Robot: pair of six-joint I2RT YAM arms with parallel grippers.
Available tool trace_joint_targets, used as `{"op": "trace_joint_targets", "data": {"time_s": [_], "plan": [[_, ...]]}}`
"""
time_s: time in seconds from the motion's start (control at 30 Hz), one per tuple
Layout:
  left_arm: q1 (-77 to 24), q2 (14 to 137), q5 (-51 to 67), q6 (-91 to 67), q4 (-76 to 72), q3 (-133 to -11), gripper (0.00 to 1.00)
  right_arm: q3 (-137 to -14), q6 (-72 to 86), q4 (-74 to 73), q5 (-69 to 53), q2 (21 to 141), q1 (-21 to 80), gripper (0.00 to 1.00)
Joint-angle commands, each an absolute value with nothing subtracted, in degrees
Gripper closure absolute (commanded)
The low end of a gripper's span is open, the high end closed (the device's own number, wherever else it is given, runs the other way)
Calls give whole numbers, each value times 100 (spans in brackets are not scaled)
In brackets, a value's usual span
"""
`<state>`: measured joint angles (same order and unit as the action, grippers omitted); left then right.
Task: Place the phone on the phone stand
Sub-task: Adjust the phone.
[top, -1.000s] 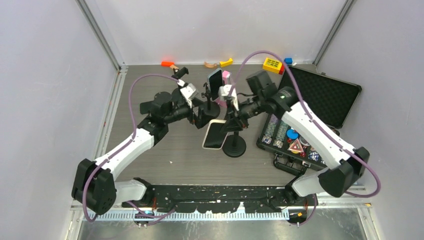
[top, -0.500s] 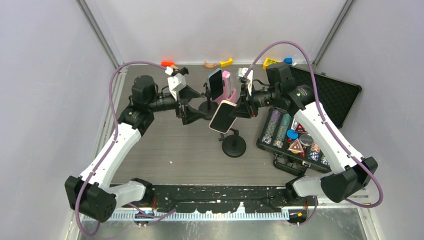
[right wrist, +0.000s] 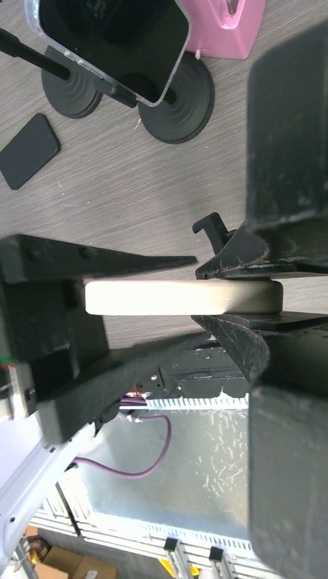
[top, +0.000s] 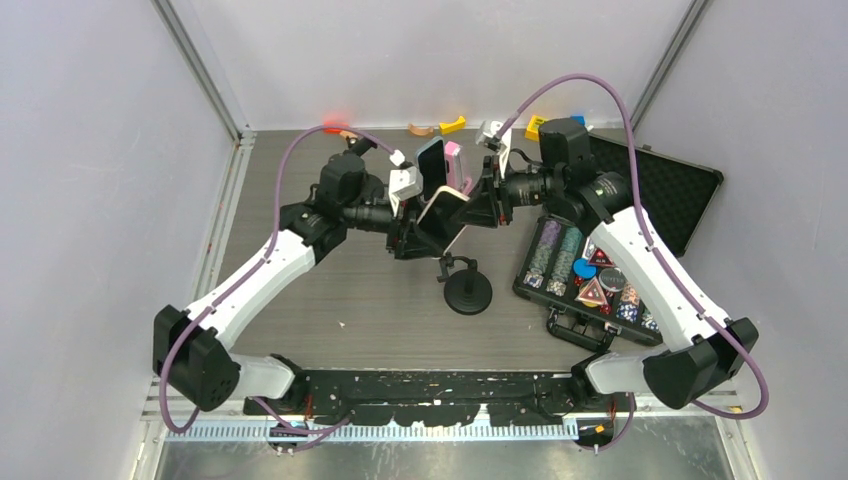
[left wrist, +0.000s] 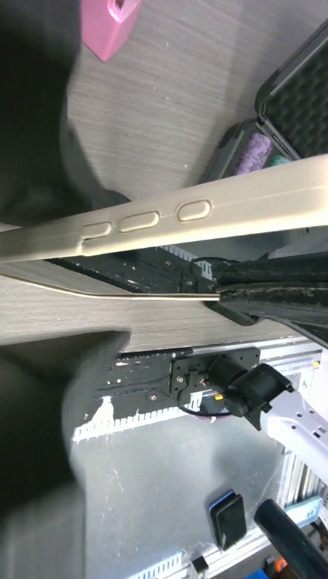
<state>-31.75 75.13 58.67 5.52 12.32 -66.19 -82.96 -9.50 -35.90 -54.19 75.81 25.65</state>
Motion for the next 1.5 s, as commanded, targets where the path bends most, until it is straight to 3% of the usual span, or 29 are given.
{"op": "trace_joint_targets", "data": {"time_s": [0.0,0.03,0.1,0.17,0.23,0.33,0.43,0.77,1.47], "plan": [[-3312,7644,6147,220,639,-6617,61,-8304,-328,-2603,-5794,7270,2564,100],[-3309,7634,6152,52,440,-6481,84,-8277,-214,-2479,-5759,7267,2561,100],[-3311,7539,6098,-374,-95,-6264,100,-8226,-43,-2225,-5670,7242,2566,100],[-3306,7408,6021,-971,-1099,-5825,100,-7970,403,-1765,-5586,7202,2566,96],[-3304,7307,5934,-1611,-2174,-5446,100,-7668,992,-1140,-5555,7162,2566,86],[-3304,7387,5865,-2382,-3161,-5236,100,-7303,1848,-287,-5585,7162,2562,60],[-3304,7563,5871,-3012,-3793,-5183,100,-6985,2241,498,-5594,7176,2546,50],[-3273,7781,5450,-3856,-5132,-4767,100,-6374,2910,1714,-5649,7081,2413,53],[-3217,7980,5488,-3998,-5263,-4772,100,-6137,3469,2586,-5870,7238,2398,63]]}}
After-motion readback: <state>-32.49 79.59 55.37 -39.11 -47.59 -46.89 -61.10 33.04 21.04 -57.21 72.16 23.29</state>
